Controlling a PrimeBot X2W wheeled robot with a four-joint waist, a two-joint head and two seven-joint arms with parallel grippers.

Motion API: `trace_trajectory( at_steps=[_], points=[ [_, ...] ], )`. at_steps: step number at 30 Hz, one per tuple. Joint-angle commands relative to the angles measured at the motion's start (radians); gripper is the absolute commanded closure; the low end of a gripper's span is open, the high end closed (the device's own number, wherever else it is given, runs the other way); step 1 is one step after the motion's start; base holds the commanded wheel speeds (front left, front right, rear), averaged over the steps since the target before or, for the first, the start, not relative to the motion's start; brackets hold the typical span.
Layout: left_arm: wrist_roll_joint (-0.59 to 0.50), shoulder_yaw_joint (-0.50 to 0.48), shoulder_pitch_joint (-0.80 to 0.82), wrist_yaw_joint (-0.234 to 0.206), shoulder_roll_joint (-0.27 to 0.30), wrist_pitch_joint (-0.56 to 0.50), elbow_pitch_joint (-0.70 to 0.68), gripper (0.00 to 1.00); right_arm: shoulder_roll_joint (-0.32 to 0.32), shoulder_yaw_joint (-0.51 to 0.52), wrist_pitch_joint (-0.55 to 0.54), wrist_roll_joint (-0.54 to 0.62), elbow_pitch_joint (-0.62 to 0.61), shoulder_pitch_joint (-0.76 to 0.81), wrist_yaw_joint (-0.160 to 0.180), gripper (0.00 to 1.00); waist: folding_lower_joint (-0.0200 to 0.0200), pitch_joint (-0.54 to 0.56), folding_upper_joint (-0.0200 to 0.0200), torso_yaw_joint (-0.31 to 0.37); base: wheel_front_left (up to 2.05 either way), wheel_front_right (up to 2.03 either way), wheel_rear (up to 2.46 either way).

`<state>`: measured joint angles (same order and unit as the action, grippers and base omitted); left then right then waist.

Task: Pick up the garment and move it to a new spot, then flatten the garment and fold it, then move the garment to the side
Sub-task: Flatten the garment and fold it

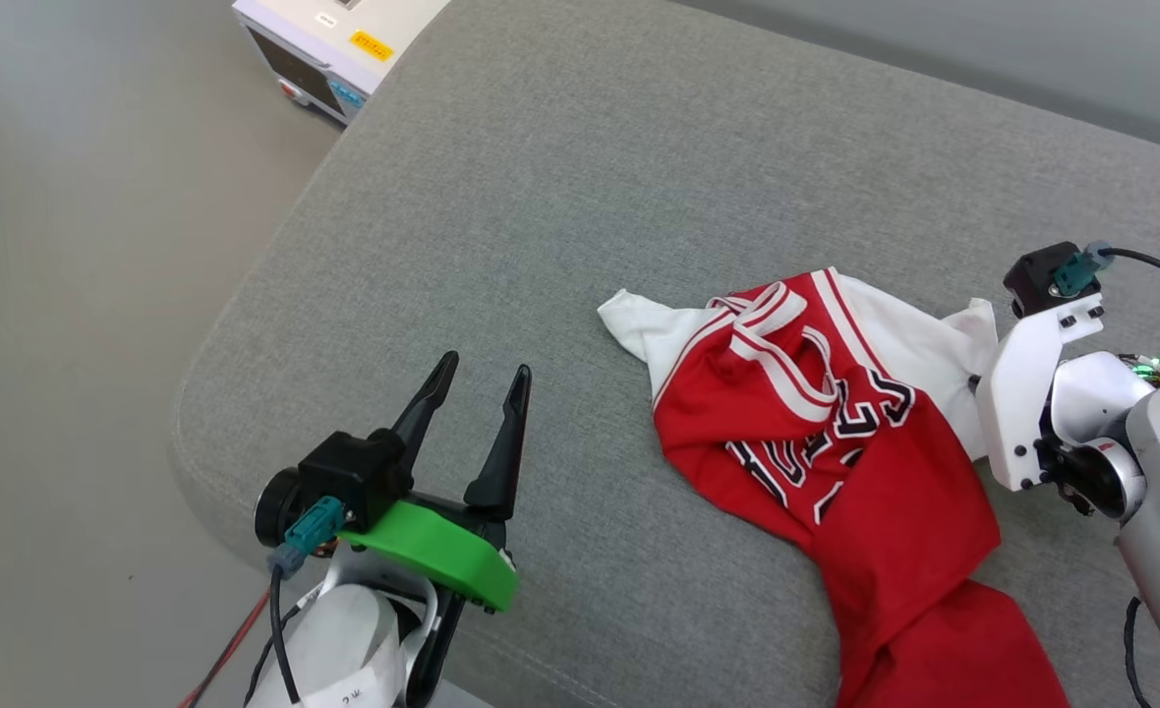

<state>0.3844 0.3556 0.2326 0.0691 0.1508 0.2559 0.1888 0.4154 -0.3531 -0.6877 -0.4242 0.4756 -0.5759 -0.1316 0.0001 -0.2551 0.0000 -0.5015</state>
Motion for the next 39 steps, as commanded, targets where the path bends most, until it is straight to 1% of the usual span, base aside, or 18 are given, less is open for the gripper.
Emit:
trace_trajectory(
  at_steps=[1, 7, 13, 18, 24, 26, 27, 31, 32, 33, 34, 39],
  points=[
    [-0.015, -0.004, -0.003, 0.007, 0.002, 0.006, 0.004, 0.00, 0.008, 0.003, 0.017, -0.013, 0.021, 0.028, 0.001, 1.00, -0.0001, 0.036, 0.0000, 0.043, 0.00, 0.00, 0.00],
    [-0.020, -0.006, -0.011, 0.011, 0.013, 0.006, 0.016, 0.00, 0.029, 0.041, 0.092, -0.027, 0.016, 0.066, 0.001, 1.00, -0.0001, 0.085, 0.0000, 0.115, 0.00, 0.00, 0.00],
    [-0.021, -0.008, -0.024, 0.006, 0.032, 0.002, 0.017, 0.00, 0.057, 0.120, 0.152, -0.020, 0.000, 0.130, 0.001, 1.00, -0.0001, 0.125, 0.0000, 0.190, 0.00, 0.00, 0.00],
    [-0.018, -0.008, -0.027, 0.001, 0.043, -0.005, 0.005, 0.00, 0.089, 0.199, 0.169, -0.002, 0.004, 0.177, 0.001, 1.00, -0.0001, 0.132, 0.0000, 0.240, 0.00, 0.00, 0.00],
    [-0.016, -0.006, -0.023, -0.004, 0.049, -0.011, -0.008, 0.00, 0.117, 0.306, 0.178, 0.051, 0.029, 0.223, 0.001, 1.00, -0.0001, 0.116, 0.0000, 0.288, 0.00, 0.00, 0.00],
    [-0.015, -0.006, -0.021, -0.005, 0.052, -0.012, -0.009, 0.00, 0.120, 0.335, 0.187, 0.076, 0.037, 0.235, 0.001, 1.00, -0.0001, 0.108, 0.0000, 0.302, 0.00, 0.00, 0.00],
    [-0.014, -0.005, -0.019, -0.007, 0.056, -0.014, -0.009, 0.00, 0.106, 0.373, 0.193, 0.103, 0.052, 0.251, 0.001, 1.00, -0.0001, 0.102, 0.0000, 0.319, 0.00, 0.00, 0.00],
    [-0.011, -0.005, -0.014, -0.010, 0.060, -0.016, -0.008, 0.00, 0.082, 0.427, 0.199, 0.152, 0.074, 0.264, 0.001, 1.00, -0.0001, 0.096, 0.0000, 0.341, 0.00, 0.00, 0.00],
    [-0.011, -0.004, -0.012, -0.010, 0.060, -0.016, -0.006, 0.00, 0.074, 0.437, 0.206, 0.164, 0.078, 0.265, 0.001, 0.92, -0.0001, 0.095, 0.0000, 0.346, 0.00, 0.00, 0.00],
    [-0.010, -0.004, -0.011, -0.010, 0.061, -0.017, -0.005, 0.00, 0.067, 0.447, 0.217, 0.174, 0.079, 0.264, 0.001, 0.27, -0.0001, 0.094, 0.0000, 0.352, 0.00, 0.00, 0.00],
    [-0.010, -0.003, -0.009, -0.011, 0.061, -0.018, -0.003, 0.00, 0.059, 0.462, 0.232, 0.187, 0.083, 0.262, 0.001, 0.00, -0.0001, 0.095, 0.0000, 0.357, 0.00, 0.00, 0.00],
    [-0.003, -0.003, -0.008, -0.012, 0.063, -0.019, 0.010, 0.00, 0.026, 0.518, 0.307, 0.255, 0.074, 0.245, 0.001, 0.00, -0.0001, 0.112, 0.0000, 0.386, 0.00, 0.00, 0.00]
  ],
)
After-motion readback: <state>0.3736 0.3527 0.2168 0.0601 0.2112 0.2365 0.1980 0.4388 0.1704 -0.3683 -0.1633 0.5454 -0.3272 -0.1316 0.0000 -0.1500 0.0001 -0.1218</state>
